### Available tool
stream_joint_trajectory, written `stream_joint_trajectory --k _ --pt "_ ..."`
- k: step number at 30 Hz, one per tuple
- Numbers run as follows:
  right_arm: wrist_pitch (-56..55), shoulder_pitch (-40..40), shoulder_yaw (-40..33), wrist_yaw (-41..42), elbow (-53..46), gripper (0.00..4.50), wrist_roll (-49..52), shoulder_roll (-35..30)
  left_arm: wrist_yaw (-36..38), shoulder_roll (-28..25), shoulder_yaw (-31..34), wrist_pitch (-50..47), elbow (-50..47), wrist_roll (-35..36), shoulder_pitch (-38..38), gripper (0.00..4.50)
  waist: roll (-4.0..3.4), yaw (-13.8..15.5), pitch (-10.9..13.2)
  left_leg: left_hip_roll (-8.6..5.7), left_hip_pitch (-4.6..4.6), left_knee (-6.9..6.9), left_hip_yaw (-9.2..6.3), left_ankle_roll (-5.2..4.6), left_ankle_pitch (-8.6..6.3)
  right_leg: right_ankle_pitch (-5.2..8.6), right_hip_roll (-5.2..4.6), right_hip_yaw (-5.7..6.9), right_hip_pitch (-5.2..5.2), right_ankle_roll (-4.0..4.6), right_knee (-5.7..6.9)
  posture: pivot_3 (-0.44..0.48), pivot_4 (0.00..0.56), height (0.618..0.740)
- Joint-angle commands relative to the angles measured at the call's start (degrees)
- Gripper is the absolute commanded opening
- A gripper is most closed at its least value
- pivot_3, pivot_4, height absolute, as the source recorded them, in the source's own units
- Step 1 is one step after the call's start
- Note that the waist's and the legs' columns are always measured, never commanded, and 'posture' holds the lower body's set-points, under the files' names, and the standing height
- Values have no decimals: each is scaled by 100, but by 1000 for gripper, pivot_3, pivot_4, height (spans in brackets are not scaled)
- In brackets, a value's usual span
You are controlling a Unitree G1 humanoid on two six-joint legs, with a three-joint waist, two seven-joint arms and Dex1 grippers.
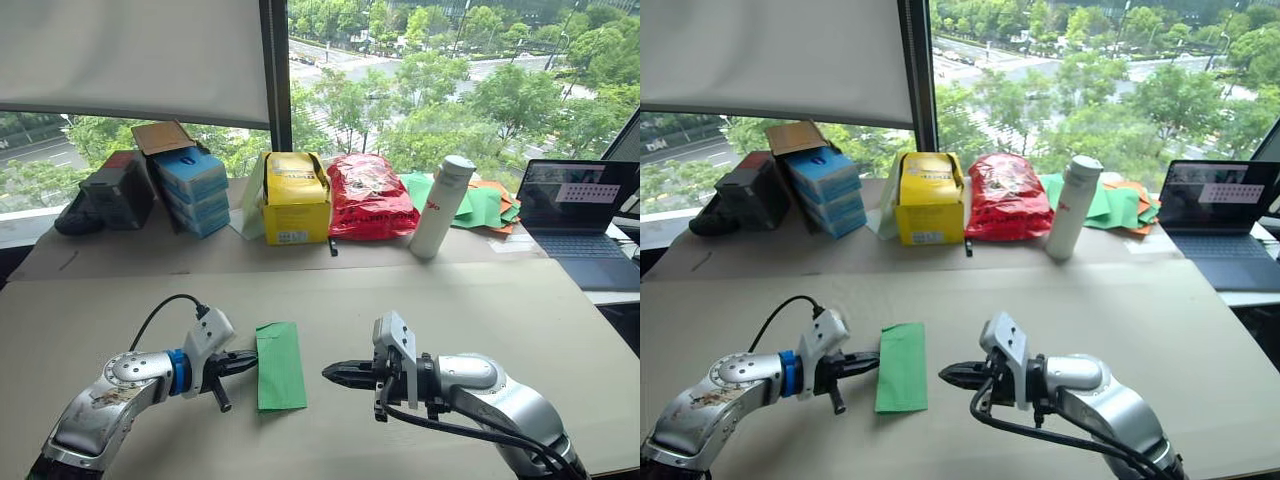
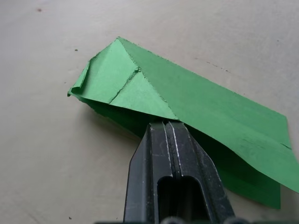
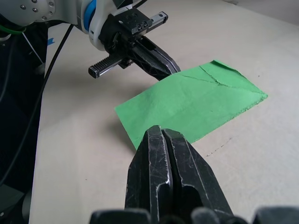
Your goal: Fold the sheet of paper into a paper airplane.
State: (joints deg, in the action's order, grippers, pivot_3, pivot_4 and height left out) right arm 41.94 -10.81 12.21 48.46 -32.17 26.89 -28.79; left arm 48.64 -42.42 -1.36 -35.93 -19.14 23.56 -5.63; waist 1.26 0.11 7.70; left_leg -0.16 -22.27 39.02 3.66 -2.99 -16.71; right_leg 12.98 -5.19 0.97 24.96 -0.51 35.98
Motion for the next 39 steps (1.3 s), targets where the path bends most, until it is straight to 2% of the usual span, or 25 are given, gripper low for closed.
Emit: stream_joint_trajectory --k 1,6,12,16,21,24,31,39 --pt "30 -77 -186 -148 -220 47 203 2 63 183 -174 126 33 -2 -317 0 1 3 1 0 0 1 1 0 0 0 3 0 0 0 0 0 150 740" --pt "85 -267 -343 -312 -254 47 404 14 76 646 -608 18 94 9 -1030 0 5 47 3 0 -4 20 1 -2 1 -1 20 6 -6 -3 8 0 150 740" --pt "204 -759 -412 -579 -97 47 538 143 49 1079 -1054 243 525 -266 -1343 0 5 33 3 6 2 57 0 -13 -5 -5 79 -1 -33 -12 6 0 150 740" --pt "180 -1183 213 -900 551 47 -224 129 101 1065 -1017 273 514 -292 -1271 0 6 19 4 8 -1 73 -1 -15 -6 -5 80 0 -36 -12 9 0 150 740" --pt "81 -1324 838 -1206 1369 47 -900 353 48 975 -856 214 447 -292 -1145 0 6 30 4 8 -3 78 -1 -16 -6 -5 78 2 -37 -13 10 0 150 740" --pt "-88 -1222 977 -1273 1756 47 -1171 384 83 731 -645 187 342 -267 -817 0 6 18 4 7 -4 80 2 -15 -6 -8 76 -2 -37 -18 8 0 150 740" --pt "-59 -881 1064 -1158 1917 47 -1462 230 45 243 -297 303 381 -422 -131 0 6 14 4 10 8 79 -3 -23 -11 -8 70 0 -49 -19 7 0 150 740" --pt "-33 -738 974 -1141 1777 47 -1505 266 -35 289 -471 484 498 -597 31 0 5 38 3 7 35 72 -5 -28 -16 -9 15 7 -72 -20 7 0 150 740"
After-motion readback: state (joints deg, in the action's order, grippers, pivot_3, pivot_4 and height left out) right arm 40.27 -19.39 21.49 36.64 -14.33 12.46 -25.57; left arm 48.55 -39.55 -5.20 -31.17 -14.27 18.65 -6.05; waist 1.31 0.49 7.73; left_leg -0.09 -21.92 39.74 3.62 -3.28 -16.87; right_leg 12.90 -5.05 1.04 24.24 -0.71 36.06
